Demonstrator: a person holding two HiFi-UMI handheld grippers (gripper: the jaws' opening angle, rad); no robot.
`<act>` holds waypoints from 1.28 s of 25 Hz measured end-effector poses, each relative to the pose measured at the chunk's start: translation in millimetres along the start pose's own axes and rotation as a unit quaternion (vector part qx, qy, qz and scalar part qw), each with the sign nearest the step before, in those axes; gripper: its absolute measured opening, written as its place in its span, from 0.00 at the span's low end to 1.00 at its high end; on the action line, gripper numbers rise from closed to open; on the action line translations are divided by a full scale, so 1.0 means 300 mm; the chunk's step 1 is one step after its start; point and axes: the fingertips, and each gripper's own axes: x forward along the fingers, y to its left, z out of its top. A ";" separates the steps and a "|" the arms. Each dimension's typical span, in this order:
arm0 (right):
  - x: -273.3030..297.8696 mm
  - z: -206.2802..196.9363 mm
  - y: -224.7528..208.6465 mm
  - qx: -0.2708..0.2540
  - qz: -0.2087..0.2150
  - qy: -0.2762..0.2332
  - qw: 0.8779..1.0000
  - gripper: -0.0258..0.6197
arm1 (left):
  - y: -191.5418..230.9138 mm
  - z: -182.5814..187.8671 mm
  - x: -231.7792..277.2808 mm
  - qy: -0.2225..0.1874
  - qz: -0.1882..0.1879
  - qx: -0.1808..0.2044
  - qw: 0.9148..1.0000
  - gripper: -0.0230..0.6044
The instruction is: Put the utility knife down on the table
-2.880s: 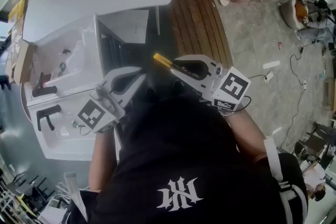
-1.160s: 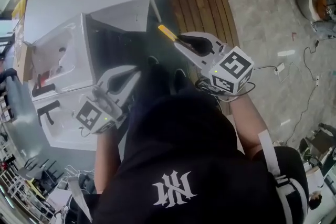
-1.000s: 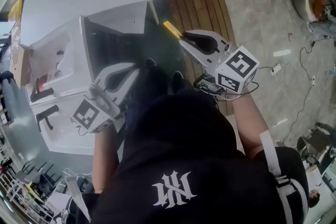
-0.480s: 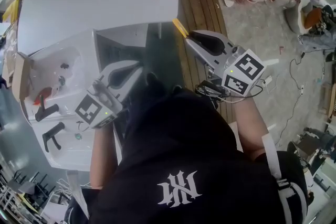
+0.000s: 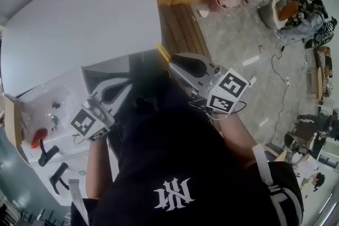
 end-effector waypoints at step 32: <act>0.772 0.193 -0.711 0.015 0.187 0.064 0.980 0.13 | 0.879 0.139 0.208 0.015 0.202 -0.071 0.977 0.05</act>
